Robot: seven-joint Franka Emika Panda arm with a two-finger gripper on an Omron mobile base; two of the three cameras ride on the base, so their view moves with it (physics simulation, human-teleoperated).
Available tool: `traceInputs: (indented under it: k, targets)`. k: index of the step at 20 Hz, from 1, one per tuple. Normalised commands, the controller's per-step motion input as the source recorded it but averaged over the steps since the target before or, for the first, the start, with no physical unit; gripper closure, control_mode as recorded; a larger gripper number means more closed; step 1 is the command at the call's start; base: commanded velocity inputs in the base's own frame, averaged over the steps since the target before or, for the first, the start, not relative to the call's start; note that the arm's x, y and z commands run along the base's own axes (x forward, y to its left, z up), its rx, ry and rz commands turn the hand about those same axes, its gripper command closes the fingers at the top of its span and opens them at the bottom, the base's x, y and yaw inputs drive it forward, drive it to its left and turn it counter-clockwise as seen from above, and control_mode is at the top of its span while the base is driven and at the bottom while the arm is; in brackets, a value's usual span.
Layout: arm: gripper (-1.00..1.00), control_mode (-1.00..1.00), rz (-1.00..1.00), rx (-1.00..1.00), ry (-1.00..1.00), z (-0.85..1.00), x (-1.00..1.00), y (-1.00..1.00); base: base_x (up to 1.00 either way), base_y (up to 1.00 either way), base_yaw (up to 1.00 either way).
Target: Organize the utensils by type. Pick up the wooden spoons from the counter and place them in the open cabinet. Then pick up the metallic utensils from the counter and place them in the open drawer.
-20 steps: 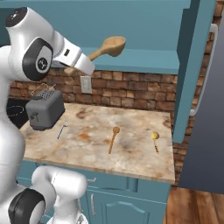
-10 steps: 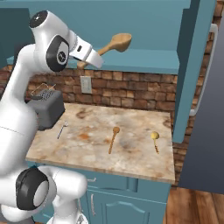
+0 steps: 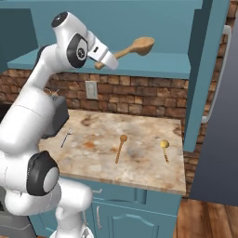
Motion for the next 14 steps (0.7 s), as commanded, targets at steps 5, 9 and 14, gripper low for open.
traceInputs:
  k: [5, 9, 14]
  targets:
    - [1.0, -1.0, -0.17, 0.15, -0.03, -0.25, 0.42, -0.34, 0.0, 0.0, 0.0]
    - [1.0, -1.0, -0.09, 0.1, -0.05, -0.11, 0.47, -0.16, 0.0, 0.0, 0.0]
    - [1.0, -1.0, -0.05, 0.0, -0.09, -0.02, 0.54, -0.07, 0.0, 0.0, 0.0]
